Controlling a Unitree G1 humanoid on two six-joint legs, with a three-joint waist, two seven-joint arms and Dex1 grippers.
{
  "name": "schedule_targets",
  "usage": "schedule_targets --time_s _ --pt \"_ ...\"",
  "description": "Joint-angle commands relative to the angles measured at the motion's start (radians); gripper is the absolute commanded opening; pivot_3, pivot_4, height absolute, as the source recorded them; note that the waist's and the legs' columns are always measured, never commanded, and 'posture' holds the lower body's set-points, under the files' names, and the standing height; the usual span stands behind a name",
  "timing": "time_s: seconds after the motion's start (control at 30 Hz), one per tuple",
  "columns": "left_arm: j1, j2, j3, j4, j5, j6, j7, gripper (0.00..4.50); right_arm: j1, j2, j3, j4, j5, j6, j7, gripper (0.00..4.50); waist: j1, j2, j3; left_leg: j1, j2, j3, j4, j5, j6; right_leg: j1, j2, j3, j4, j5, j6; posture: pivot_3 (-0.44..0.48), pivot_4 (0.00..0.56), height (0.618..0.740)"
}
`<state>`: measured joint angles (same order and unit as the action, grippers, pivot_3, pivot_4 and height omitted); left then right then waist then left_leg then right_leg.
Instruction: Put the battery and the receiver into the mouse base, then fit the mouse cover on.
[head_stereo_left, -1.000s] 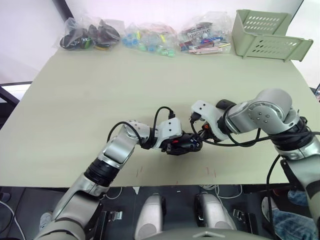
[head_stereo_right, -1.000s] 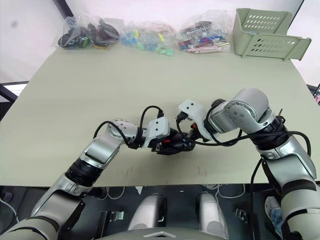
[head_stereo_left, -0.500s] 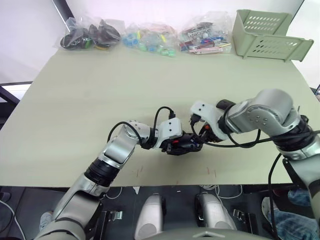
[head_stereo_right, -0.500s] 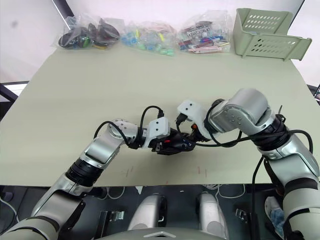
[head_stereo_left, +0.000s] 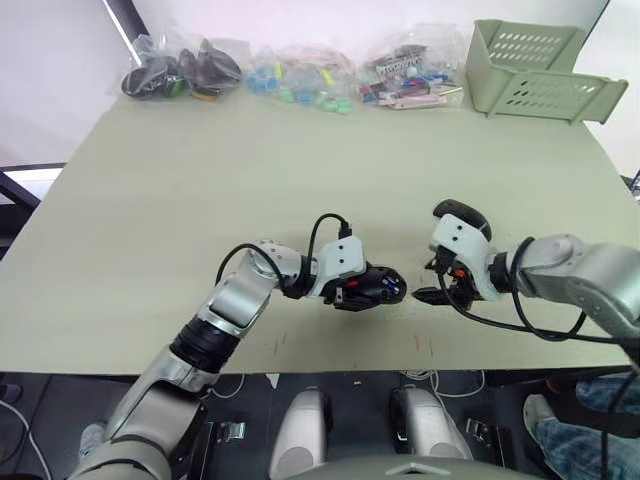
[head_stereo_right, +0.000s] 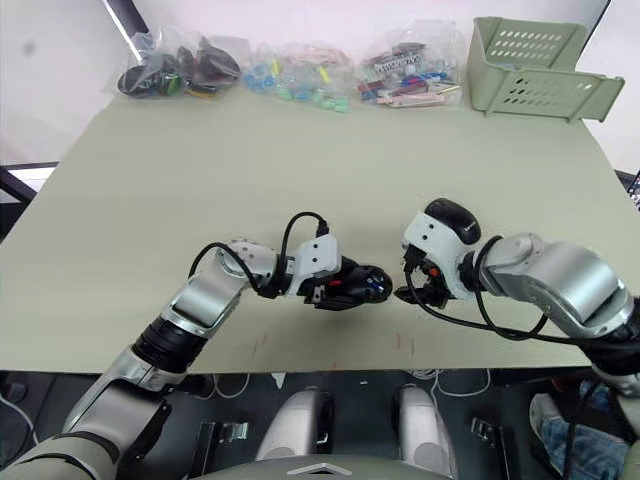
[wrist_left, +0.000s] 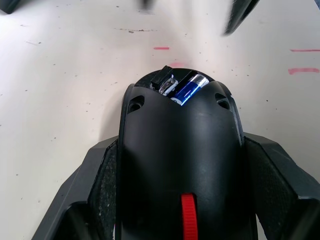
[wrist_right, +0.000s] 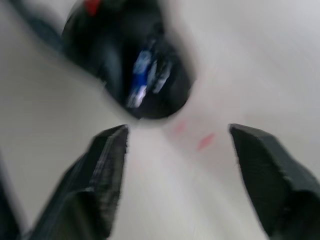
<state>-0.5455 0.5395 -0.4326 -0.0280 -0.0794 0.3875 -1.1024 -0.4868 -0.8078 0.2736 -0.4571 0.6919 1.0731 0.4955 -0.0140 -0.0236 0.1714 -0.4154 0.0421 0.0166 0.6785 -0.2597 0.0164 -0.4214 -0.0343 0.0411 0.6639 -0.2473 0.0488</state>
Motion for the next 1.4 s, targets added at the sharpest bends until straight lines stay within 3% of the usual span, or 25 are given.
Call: schedule_targets --time_s 0.03,0.13,0.27,0.37,0.77,1.07,1.4 --pt "0.004 0.015 0.003 0.016 0.025 0.003 0.007 2.93 0.094 0.082 -0.109 0.001 -0.052 -0.169 -0.019 4.04 -0.002 0.001 0.0 0.0 0.0 0.0 0.0 0.0 0.0 0.001 0.0 0.0 0.0 0.0 0.0 0.0 0.15 0.74" --pt "0.003 0.015 0.002 0.019 0.027 0.001 0.006 2.93 0.166 0.103 -0.068 -0.013 -0.138 -0.278 0.007 3.17 0.0 0.001 0.0 0.0 0.0 0.0 0.0 0.0 0.0 0.0 0.0 0.0 0.0 0.0 0.0 0.0 0.15 0.74" --pt "0.001 0.018 0.002 0.022 0.029 -0.002 0.004 2.93 0.21 0.165 -0.073 -0.014 -0.159 -0.334 0.017 1.18 -0.002 0.001 0.0 0.001 0.0 0.0 0.0 0.0 0.0 0.001 0.0 0.0 0.0 0.0 0.0 0.0 0.15 0.74" --pt "0.001 0.02 0.003 0.023 0.028 -0.002 0.003 2.93 0.222 0.187 -0.074 -0.017 -0.178 -0.349 0.034 0.16 -0.002 0.001 0.0 0.001 0.0 -0.001 0.0 0.0 0.0 0.001 0.001 0.0 0.0 0.0 0.0 0.0 0.15 0.74" --pt "0.003 0.02 0.003 0.015 0.028 0.005 0.004 2.93 0.231 0.254 -0.048 -0.022 -0.208 -0.354 0.06 0.16 -0.001 0.001 0.0 0.001 0.0 -0.001 0.0 0.0 0.0 0.001 0.001 0.0 0.0 0.0 0.0 0.0 0.15 0.74" --pt "0.004 0.018 0.001 0.011 0.026 0.014 0.006 2.93 0.298 0.251 0.038 0.109 -0.342 -0.406 0.087 0.16 -0.002 0.001 0.0 0.003 0.0 -0.001 0.0 0.0 0.0 0.003 0.001 0.0 0.0 0.0 0.0 0.0 0.15 0.74" --pt "-0.001 0.011 -0.004 0.026 0.03 0.007 0.006 2.93 0.342 0.272 -0.029 0.185 -0.322 -0.371 0.106 0.16 -0.002 0.0 -0.001 0.012 0.0 0.0 0.0 0.0 0.0 0.011 0.001 0.001 0.0 0.0 0.0 0.0 0.15 0.74"
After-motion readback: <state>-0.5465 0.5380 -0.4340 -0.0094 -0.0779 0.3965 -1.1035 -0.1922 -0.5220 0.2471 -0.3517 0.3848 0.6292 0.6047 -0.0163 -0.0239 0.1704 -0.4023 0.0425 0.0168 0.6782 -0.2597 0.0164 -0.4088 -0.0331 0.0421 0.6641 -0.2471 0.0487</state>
